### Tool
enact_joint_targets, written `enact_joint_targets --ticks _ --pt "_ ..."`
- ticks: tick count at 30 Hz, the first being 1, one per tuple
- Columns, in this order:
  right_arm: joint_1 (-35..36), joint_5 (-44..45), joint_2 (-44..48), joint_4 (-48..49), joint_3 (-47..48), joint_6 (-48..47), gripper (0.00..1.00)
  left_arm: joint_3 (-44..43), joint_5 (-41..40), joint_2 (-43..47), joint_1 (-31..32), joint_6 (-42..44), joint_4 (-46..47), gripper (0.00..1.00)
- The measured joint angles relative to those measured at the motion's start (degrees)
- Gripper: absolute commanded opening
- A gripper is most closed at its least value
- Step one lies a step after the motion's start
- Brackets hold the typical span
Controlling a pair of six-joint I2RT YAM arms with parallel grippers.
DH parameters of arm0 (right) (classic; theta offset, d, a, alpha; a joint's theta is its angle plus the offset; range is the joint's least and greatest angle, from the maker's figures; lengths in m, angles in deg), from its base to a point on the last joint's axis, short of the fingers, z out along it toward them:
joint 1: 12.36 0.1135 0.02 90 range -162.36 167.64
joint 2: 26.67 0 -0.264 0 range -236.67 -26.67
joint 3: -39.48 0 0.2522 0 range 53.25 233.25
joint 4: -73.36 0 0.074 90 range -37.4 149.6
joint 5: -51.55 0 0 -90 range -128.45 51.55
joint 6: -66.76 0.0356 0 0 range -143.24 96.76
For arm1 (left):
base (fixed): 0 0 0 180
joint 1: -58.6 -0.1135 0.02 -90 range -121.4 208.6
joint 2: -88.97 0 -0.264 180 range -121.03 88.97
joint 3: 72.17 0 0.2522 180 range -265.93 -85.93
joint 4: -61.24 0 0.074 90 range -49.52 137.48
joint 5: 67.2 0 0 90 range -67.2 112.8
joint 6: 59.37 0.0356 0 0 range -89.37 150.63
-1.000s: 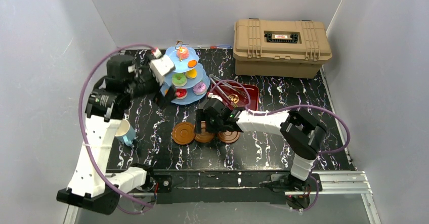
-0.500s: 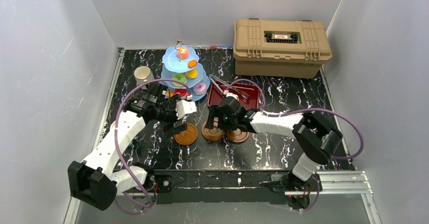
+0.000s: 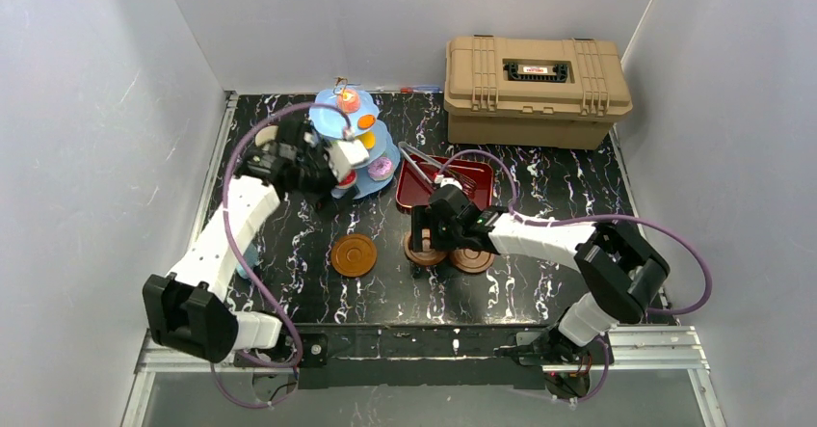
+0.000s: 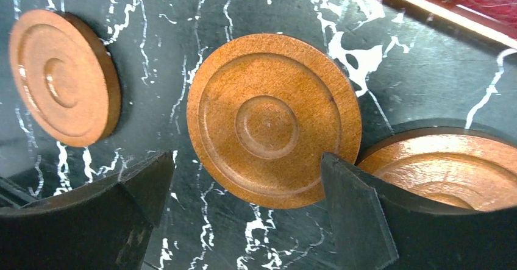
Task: Serve the afternoon tea
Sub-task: Adjust the coaster at the center of the board, then move the cup to the center of the board.
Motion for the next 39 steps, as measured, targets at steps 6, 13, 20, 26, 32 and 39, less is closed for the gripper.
enact_joint_targets --ticks 6,13,20,26,32,39 --pt "0.74 4.81 2.45 -5.44 2.69 -5.90 0.98 -14.69 4.57 -4.52 -15.02 -9.33 -2.14 0.93" --pt "1.22 2.86 6.21 3.15 3.74 -7.41 0.99 -21.81 6.40 -9.16 -28.00 -12.90 -4.57 0.83" --pt "5.25 5.79 5.38 3.28 5.14 -6.58 0.98 -35.26 8.13 -23.71 -35.41 -16.11 -5.84 0.69" --pt "14.36 15.15 4.68 2.49 5.90 -8.52 0.97 -50.49 4.07 -38.16 -36.63 -20.20 -5.81 0.51" --pt "18.45 23.19 4.81 2.95 5.68 -11.10 0.95 -62.95 -0.22 -51.69 -36.20 -23.21 -5.79 0.52" --pt "21.55 29.00 5.14 3.34 4.28 -13.46 0.95 -62.73 -2.08 -56.24 -34.75 -24.55 -7.21 0.52"
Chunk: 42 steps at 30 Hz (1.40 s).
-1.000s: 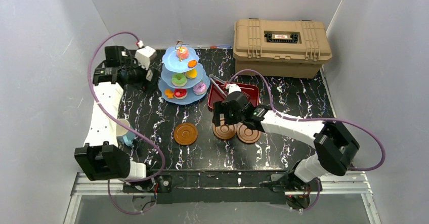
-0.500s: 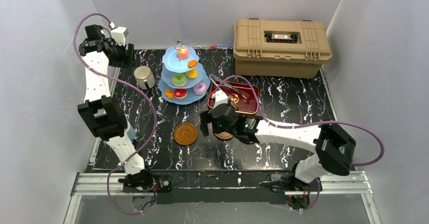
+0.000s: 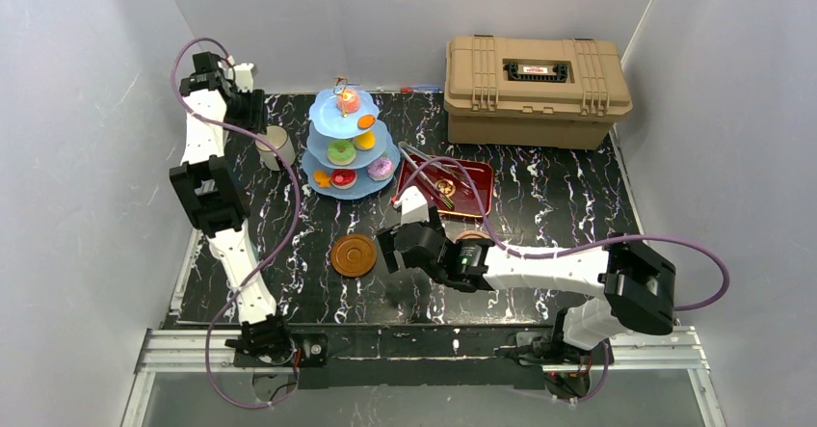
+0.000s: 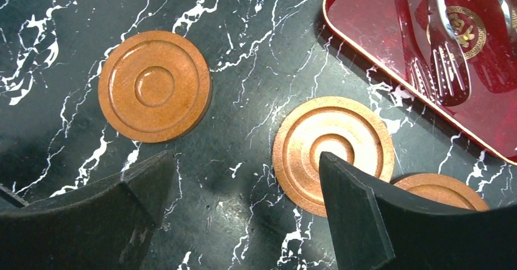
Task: Serve the afternoon tea
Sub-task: Move the cup to the center of the board.
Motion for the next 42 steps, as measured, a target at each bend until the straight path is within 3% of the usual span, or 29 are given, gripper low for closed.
enact_joint_targets --ticks 6,13,17,23,27,34,41,42 --pt "0.22 1.92 0.37 -0.02 -0.94 -0.35 0.96 2.67 -0.74 0.02 1.07 0.07 0.13 0.46" --pt "0.22 2.69 1.25 0.00 -0.94 -0.35 0.97 3.10 -2.10 0.02 1.07 0.02 0.44 0.21" --pt "0.22 2.86 1.84 0.02 -0.94 -0.37 0.98 6.43 -3.26 0.94 0.74 0.13 1.92 0.27" --pt "0.22 2.86 2.40 0.02 -0.94 -0.35 0.99 12.79 -3.96 2.97 0.76 -0.66 4.02 0.21" --pt "0.22 2.86 2.75 -0.02 -0.96 -0.26 0.99 13.86 -4.02 3.48 0.76 -1.73 5.27 0.00" --pt "0.22 2.84 4.09 0.11 -1.46 -0.11 0.98 19.67 -4.42 7.65 0.92 -4.00 5.77 0.00" --pt "0.22 2.36 3.43 0.52 -1.46 -0.37 0.98 38.10 -5.05 22.03 0.81 -10.23 4.48 0.00" --pt "0.22 2.21 3.06 0.96 -1.46 -0.46 0.98 40.98 -5.09 24.92 0.81 -11.74 4.24 0.04"
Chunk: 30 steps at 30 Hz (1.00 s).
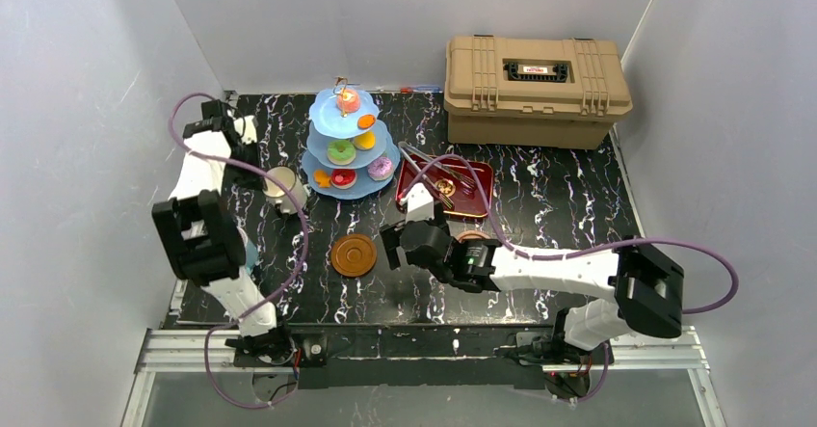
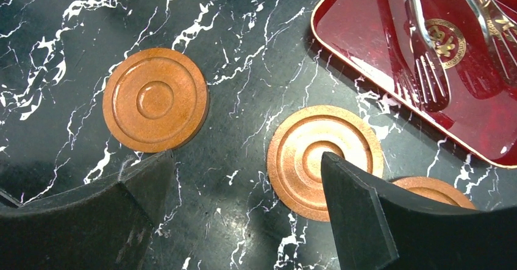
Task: Serve the afternoon tea
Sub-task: Move the cup to the center of the board.
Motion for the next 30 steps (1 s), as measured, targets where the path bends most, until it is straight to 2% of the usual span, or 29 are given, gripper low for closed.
enact_joint_targets --ticks 3,7,9,12,21,25,28,30 --pt "0.00 -0.68 -1.57 1.57 0.04 -0.52 0.98 6.67 0.13 8.44 0.00 -4.68 -0.70 0.15" --pt "0.24 -1.75 -5.20 3.87 0.79 -1.86 0.98 11.72 2.01 17.38 0.11 -10.58 -0.52 0.17" --pt "0.61 -2.03 -7.61 4.68 1.88 -2.69 0.98 13.18 2.27 19.96 0.11 -12.37 0.46 0.14" --pt "1.31 -2.54 -10.34 5.79 3.39 -3.41 0.98 15.76 1.95 21.64 0.24 -13.97 2.62 0.09" --pt "3.26 -3.23 -14.49 9.55 6.19 -5.75 0.98 18.69 0.94 21.81 0.33 -15.80 4.57 0.14" --pt "3.82 -3.67 -20.28 11.02 12.63 -8.26 0.98 17.20 1.92 21.90 0.26 -15.91 2.69 0.25" --pt "4.39 -3.23 -27.50 11.30 21.55 -9.40 0.98 11.96 3.76 21.84 -0.61 -15.32 -0.11 0.46" --pt "4.83 -2.95 -32.54 11.82 27.91 -9.99 0.98 6.95 5.16 21.57 -2.19 -13.90 -1.64 0.52"
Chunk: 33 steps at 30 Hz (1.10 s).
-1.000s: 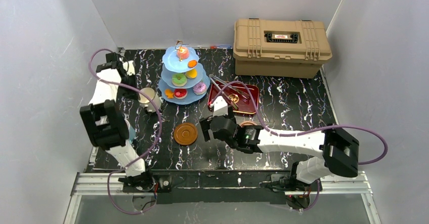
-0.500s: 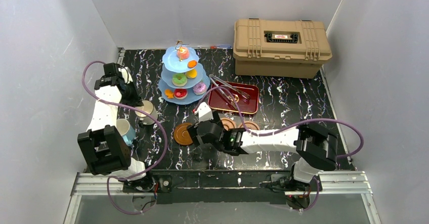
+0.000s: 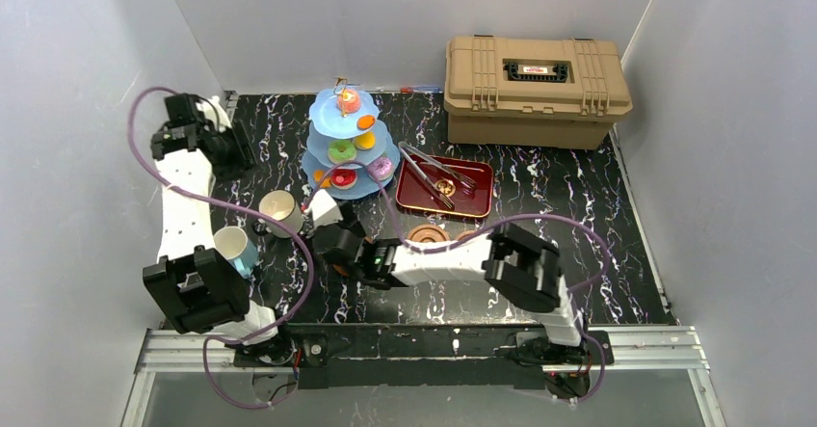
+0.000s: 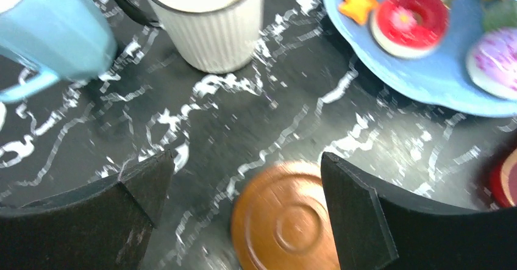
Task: Serve the afternoon tea
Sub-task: Move the cup to the center of the board, then adjust the cup at the center of the board.
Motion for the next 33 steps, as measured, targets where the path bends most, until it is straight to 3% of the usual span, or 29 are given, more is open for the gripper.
enact_joint_targets --ticks 3,6,10,16,27,33 --pt "0.74 0.31 -5.95 0.79 6.99 -0.81 0.98 -6.40 0.57 -0.76 -2.56 4.07 -0.87 0.51" --pt "1.22 0.57 -10.80 0.90 12.04 -1.57 0.98 -7.45 -1.16 -0.96 -4.63 10.69 -0.07 0.47" --pt "1.55 1.09 -14.36 1.77 14.12 -3.02 0.94 -4.70 -2.97 -3.52 -6.21 18.84 2.14 0.41" --pt "0.31 1.14 -18.10 2.69 17.29 -3.74 0.92 2.86 -4.92 -8.04 -7.04 28.22 5.22 0.41" --pt "-4.22 -0.37 -18.40 6.34 17.42 -2.38 0.92 9.62 -5.79 -13.29 -6.71 35.78 9.88 0.45" --pt "-4.87 -1.40 -18.27 8.76 12.46 -1.03 0.94 13.86 -3.93 -13.29 -5.18 38.14 10.97 0.47"
